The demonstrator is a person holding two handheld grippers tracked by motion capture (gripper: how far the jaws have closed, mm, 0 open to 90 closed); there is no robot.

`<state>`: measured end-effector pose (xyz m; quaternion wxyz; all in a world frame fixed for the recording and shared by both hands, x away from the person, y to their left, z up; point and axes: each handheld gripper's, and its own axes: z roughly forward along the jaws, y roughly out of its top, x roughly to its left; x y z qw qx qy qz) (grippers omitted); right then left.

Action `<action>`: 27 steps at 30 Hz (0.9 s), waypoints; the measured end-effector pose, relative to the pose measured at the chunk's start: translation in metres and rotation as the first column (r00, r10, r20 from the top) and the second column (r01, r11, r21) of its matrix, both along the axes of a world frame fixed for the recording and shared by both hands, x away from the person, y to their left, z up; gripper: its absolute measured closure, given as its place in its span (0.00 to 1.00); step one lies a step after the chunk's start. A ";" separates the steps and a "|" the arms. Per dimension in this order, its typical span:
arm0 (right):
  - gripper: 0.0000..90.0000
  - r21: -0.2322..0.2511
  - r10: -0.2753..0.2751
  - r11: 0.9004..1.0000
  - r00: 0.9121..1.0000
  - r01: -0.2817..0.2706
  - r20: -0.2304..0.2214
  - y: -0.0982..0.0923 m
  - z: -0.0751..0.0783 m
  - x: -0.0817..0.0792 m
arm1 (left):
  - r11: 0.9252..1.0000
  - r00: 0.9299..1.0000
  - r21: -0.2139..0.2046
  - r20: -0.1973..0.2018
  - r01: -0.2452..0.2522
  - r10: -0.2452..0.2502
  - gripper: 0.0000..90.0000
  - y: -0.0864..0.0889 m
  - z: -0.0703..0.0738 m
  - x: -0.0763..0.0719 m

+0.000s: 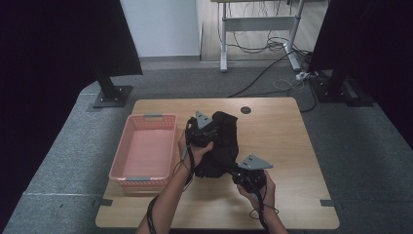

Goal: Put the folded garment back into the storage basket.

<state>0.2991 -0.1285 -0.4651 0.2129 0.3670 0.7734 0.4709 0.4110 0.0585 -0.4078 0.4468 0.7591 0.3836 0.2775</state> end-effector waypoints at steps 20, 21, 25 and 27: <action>0.81 -0.001 0.035 0.999 0.999 -0.035 0.020 0.024 0.013 0.007 | 0.999 0.999 0.009 0.019 -0.036 0.036 0.73 0.027 0.012 -0.001; 0.81 -0.002 0.036 0.999 0.999 -0.036 0.022 0.025 0.014 0.007 | 0.999 0.999 0.010 0.020 -0.037 0.037 0.73 0.028 0.013 -0.001; 0.81 -0.003 0.043 0.999 0.999 -0.043 0.026 0.029 0.016 0.009 | 0.999 0.999 0.010 0.023 -0.043 0.043 0.73 0.032 0.015 -0.001; 0.81 -0.004 0.047 0.999 0.998 -0.047 0.028 0.032 0.017 0.009 | 0.999 0.999 0.011 0.024 -0.046 0.045 0.73 0.034 0.015 -0.001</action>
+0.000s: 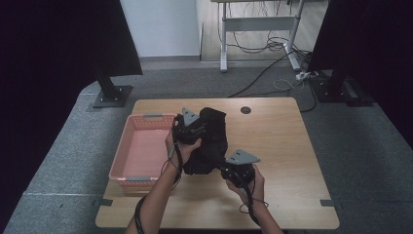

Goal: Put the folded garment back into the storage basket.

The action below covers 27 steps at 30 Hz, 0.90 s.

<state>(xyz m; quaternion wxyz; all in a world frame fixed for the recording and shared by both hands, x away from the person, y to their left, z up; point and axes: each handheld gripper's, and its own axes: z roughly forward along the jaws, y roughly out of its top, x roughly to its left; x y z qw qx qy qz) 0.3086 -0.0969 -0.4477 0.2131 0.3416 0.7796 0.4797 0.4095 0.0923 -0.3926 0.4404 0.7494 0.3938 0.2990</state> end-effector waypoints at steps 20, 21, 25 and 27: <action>0.81 -0.003 0.047 0.999 0.999 -0.047 0.016 0.034 0.008 0.007 | 0.999 0.999 0.007 0.013 -0.044 0.043 0.73 0.036 0.010 -0.003; 0.81 -0.001 0.047 0.999 0.999 -0.047 0.015 0.035 0.008 0.007 | 0.999 0.999 0.004 0.013 -0.046 0.046 0.73 0.037 0.011 -0.003; 0.81 0.001 0.052 0.999 0.999 -0.052 0.016 0.039 0.009 0.008 | 0.999 0.999 0.007 0.015 -0.050 0.050 0.73 0.043 0.012 -0.004; 0.81 0.001 0.055 0.998 0.998 -0.055 0.017 0.042 0.009 0.008 | 0.999 0.998 0.007 0.016 -0.054 0.053 0.73 0.045 0.013 -0.005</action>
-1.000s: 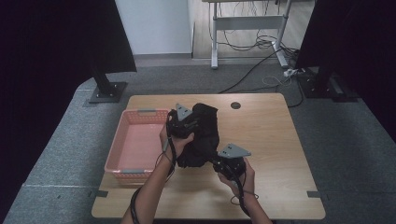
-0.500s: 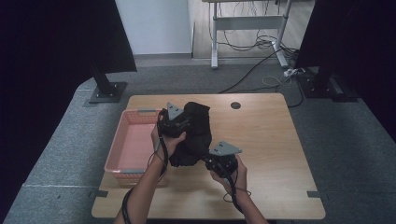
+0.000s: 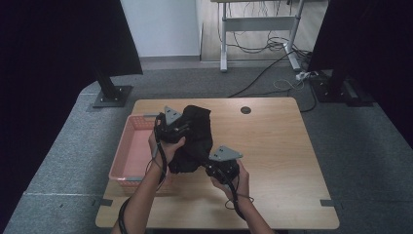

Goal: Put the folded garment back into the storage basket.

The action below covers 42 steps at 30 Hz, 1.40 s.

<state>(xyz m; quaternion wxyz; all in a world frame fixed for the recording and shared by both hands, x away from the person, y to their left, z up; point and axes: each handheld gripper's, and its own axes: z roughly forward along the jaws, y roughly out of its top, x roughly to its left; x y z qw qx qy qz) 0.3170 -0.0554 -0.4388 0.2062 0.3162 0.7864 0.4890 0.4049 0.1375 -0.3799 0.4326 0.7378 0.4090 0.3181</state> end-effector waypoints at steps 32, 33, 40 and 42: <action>0.81 0.009 0.041 0.999 0.999 -0.041 0.006 0.042 0.001 0.004 | 0.999 0.999 0.000 0.010 -0.049 0.049 0.72 0.046 0.005 -0.005; 0.81 0.009 0.044 0.999 0.999 -0.044 0.005 0.043 0.001 0.004 | 0.999 0.999 0.001 0.009 -0.051 0.051 0.72 0.047 0.004 -0.005; 0.81 0.015 0.048 0.999 0.999 -0.048 0.003 0.049 -0.001 0.006 | 0.998 0.998 0.005 0.006 -0.062 0.062 0.72 0.057 0.003 -0.005; 0.81 0.017 0.050 0.999 0.999 -0.050 0.001 0.052 -0.001 0.007 | 0.998 0.998 0.006 0.005 -0.064 0.064 0.72 0.060 0.003 -0.006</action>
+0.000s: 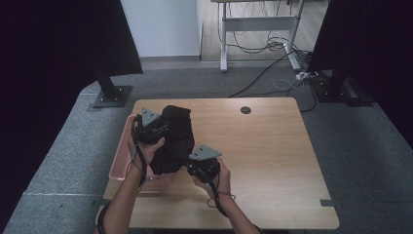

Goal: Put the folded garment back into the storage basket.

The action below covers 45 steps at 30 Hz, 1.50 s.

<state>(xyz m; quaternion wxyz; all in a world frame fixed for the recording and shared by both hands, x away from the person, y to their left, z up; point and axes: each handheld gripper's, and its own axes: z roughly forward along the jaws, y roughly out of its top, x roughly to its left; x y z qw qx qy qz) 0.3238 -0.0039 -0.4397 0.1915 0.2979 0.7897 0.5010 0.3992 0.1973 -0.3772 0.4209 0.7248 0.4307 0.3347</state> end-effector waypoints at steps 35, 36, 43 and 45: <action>0.80 -0.002 0.041 0.999 0.999 -0.041 0.013 0.042 0.003 0.001 | 0.999 0.999 -0.002 0.007 -0.045 0.045 0.72 0.035 0.000 -0.005; 0.80 -0.003 0.041 0.999 0.999 -0.041 0.013 0.043 0.003 0.001 | 0.999 0.999 -0.003 0.007 -0.046 0.046 0.72 0.036 0.000 -0.004; 0.80 -0.007 0.045 0.999 0.999 -0.045 0.013 0.049 0.002 0.003 | 0.999 0.999 -0.001 0.008 -0.052 0.052 0.72 0.041 -0.001 -0.003; 0.80 -0.007 0.047 0.999 0.999 -0.047 0.015 0.050 0.002 0.003 | 0.999 0.999 0.001 0.009 -0.054 0.054 0.72 0.043 -0.001 -0.003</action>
